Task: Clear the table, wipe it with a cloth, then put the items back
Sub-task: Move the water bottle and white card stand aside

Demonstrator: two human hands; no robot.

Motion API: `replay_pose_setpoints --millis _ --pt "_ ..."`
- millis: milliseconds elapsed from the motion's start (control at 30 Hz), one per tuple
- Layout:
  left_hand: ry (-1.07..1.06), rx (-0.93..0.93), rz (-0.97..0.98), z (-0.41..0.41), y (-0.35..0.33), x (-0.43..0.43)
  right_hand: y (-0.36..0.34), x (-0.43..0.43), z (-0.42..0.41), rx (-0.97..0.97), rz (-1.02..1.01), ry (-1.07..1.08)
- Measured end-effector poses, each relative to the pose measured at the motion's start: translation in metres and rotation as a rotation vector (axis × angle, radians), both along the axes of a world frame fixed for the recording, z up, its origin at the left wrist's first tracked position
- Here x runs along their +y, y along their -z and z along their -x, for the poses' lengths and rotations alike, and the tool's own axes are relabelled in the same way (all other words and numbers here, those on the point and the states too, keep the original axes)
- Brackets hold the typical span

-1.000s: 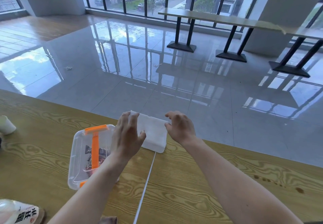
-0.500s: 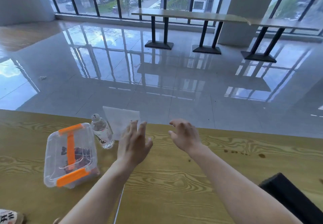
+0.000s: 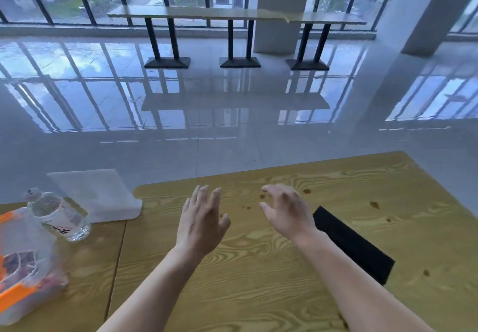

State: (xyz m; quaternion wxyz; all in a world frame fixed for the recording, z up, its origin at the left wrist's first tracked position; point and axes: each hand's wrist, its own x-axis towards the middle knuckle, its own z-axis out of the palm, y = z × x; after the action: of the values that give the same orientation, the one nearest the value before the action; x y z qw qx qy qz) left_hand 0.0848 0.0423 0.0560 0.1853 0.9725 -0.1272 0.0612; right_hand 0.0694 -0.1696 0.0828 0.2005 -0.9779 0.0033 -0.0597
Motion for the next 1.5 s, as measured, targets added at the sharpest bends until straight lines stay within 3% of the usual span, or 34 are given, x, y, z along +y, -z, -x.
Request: replay_pose_setpoints --millis 133,400,767,1000,1233,1500 --pt "0.131 0.052 0.048 0.006 0.002 -0.05 -0.004 -0.056 0.027 0.029 0.029 0.11" --pt "0.404 0.065 -0.005 0.018 0.009 -0.155 0.006 -0.151 0.08 0.344 0.073 0.261" --pt "0.689 0.135 -0.292 0.004 0.03 -0.249 0.04 -0.204 0.103 0.502 0.111 0.292" --pt "0.824 0.122 -0.445 -0.007 0.046 -0.267 0.053 -0.213 0.099 0.54 0.08 0.257" --pt "0.865 0.112 -0.336 -0.014 0.048 -0.264 0.059 -0.206 0.102 0.481 0.095 0.215" --pt "0.747 0.095 -0.253 -0.013 0.037 -0.209 0.05 -0.181 0.083 0.387 0.089 0.105"
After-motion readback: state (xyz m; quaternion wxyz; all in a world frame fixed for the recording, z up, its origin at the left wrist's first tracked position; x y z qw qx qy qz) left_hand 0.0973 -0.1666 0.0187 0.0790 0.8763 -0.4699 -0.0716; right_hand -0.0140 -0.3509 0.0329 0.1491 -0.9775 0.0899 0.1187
